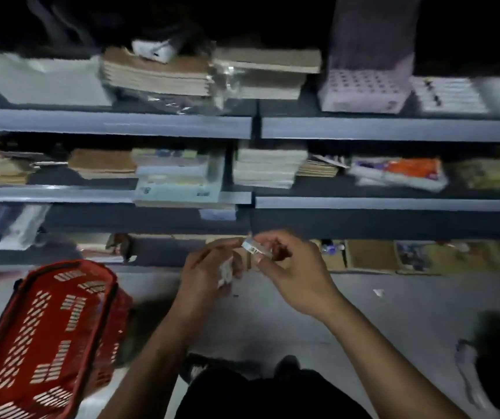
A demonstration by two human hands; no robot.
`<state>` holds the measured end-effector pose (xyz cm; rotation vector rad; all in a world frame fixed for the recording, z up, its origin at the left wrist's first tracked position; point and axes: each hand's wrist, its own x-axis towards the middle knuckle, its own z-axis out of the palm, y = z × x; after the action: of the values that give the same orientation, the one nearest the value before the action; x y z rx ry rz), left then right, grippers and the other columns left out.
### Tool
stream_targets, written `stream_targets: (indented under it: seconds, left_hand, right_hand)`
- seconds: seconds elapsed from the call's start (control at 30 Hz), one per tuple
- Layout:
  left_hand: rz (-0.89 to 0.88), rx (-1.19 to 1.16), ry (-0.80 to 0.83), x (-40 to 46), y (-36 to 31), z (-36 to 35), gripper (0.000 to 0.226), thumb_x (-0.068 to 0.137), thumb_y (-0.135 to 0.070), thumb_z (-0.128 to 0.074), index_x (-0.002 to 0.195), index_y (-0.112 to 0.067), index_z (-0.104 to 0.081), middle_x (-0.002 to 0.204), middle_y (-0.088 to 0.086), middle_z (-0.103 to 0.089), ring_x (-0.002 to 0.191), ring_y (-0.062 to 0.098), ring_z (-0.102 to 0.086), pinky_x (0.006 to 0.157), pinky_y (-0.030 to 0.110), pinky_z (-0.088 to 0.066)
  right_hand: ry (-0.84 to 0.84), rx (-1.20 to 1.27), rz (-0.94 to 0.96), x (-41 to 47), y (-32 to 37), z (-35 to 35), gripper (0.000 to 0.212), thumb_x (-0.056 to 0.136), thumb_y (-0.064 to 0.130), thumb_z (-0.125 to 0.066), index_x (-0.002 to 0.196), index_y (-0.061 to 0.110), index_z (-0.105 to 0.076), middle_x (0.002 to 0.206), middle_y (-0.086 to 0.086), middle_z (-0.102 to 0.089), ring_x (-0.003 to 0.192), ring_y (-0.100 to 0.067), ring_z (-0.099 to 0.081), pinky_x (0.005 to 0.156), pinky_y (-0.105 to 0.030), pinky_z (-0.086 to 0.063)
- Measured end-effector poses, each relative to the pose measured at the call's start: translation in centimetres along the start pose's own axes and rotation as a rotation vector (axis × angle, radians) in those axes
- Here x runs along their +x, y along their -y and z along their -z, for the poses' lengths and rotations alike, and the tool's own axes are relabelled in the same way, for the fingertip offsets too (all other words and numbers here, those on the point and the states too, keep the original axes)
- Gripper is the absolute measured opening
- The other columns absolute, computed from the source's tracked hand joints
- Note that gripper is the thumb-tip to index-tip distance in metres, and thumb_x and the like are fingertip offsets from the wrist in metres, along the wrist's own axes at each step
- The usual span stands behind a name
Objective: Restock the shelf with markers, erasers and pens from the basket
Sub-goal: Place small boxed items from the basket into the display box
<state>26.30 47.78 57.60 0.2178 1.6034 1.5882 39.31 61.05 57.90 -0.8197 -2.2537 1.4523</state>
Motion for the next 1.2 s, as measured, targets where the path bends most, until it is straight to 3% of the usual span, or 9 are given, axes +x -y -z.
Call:
stream_targets:
  seconds: [0.07,0.13,0.23,0.5,0.63,0.87,0.97,1.1,1.2]
  left_hand:
    - [-0.022,0.037,0.074,0.1,0.4,-4.9,0.027,0.097,-0.018,-0.057,0.090,-0.018,-0.083,0.076,0.015,-0.069,0.060,0.023,-0.057,0.052,0.026,-0.041]
    - [-0.041,0.087,0.103,0.3,0.8,-9.3,0.031,0.101,-0.010,-0.052,0.090,-0.010,-0.081,0.074,0.018,-0.070,0.055,0.021,-0.056,0.042,0.022,-0.035]
    - [-0.089,0.167,0.206,0.4,1.1,-15.3,0.026,0.098,-0.014,-0.054,0.081,-0.009,-0.074,0.075,0.018,-0.069,0.060,0.022,-0.059,0.044,0.025,-0.036]
    - [-0.170,0.465,0.441,2.6,0.8,-28.4,0.026,0.084,-0.031,-0.054,0.075,-0.018,-0.075,0.058,0.011,-0.053,0.049,0.015,-0.044,0.044,0.022,-0.030]
    - [-0.237,0.535,0.508,4.6,0.2,-34.5,0.027,0.084,-0.035,-0.054,0.074,-0.022,-0.076,0.053,0.003,-0.053,0.048,0.008,-0.045,0.044,0.012,-0.032]
    - [-0.336,0.579,0.560,10.3,-0.8,-45.9,0.033,0.100,-0.008,-0.062,0.075,-0.023,-0.075,0.057,-0.012,-0.061,0.054,0.002,-0.056,0.052,0.012,-0.042]
    - [-0.396,0.549,0.578,12.7,-1.8,-50.3,0.034,0.100,-0.006,-0.060,0.076,-0.025,-0.075,0.056,-0.006,-0.058,0.054,0.011,-0.055,0.050,0.019,-0.044]
    - [-0.504,0.559,0.557,15.1,-3.1,-55.2,0.029,0.102,-0.004,-0.060,0.092,-0.023,-0.079,0.077,-0.009,-0.073,0.071,0.008,-0.068,0.067,0.030,-0.054]
    - [-0.570,0.526,0.533,16.2,-3.8,-58.6,0.030,0.101,0.003,-0.059,0.089,-0.018,-0.079,0.104,-0.011,-0.079,0.090,0.005,-0.072,0.078,0.025,-0.053]
  right_hand:
    - [-0.071,0.008,-0.022,-1.9,-2.0,4.4,0.026,0.092,0.017,-0.076,0.114,0.030,-0.073,0.097,0.017,-0.064,0.086,-0.007,-0.061,0.075,-0.016,-0.047]
    - [-0.147,0.007,-0.043,-3.6,-3.9,8.3,0.027,0.091,0.016,-0.076,0.113,0.030,-0.073,0.096,0.019,-0.063,0.085,-0.007,-0.061,0.075,-0.015,-0.047]
    - [-0.273,-0.010,-0.062,-5.8,-6.3,13.4,0.025,0.091,0.018,-0.076,0.113,0.031,-0.072,0.098,0.018,-0.063,0.087,-0.009,-0.062,0.077,-0.017,-0.048]
    - [-0.540,-0.054,-0.115,-8.8,-11.4,24.5,0.022,0.094,0.018,-0.073,0.111,0.032,-0.071,0.107,0.012,-0.068,0.094,-0.011,-0.064,0.081,-0.029,-0.054]
    - [-0.603,-0.076,-0.132,-8.0,-14.1,30.2,0.024,0.093,0.015,-0.074,0.110,0.031,-0.071,0.107,0.011,-0.066,0.096,-0.012,-0.063,0.082,-0.034,-0.055]
    - [-0.662,-0.097,-0.149,-4.0,-17.8,40.7,0.023,0.094,0.018,-0.074,0.110,0.034,-0.069,0.108,0.017,-0.065,0.100,-0.008,-0.063,0.080,-0.016,-0.051]
    - [-0.689,-0.093,-0.163,-2.0,-18.9,44.8,0.024,0.093,0.016,-0.074,0.108,0.035,-0.069,0.106,0.019,-0.065,0.099,-0.007,-0.063,0.077,-0.013,-0.048]
    - [-0.716,-0.090,-0.143,0.1,-20.0,49.5,0.024,0.094,0.018,-0.073,0.107,0.038,-0.068,0.105,0.020,-0.065,0.097,-0.009,-0.063,0.079,-0.029,-0.056]
    - [-0.711,-0.081,-0.118,1.5,-20.8,52.8,0.023,0.093,0.018,-0.073,0.107,0.036,-0.069,0.103,0.016,-0.065,0.095,-0.012,-0.063,0.080,-0.038,-0.056]
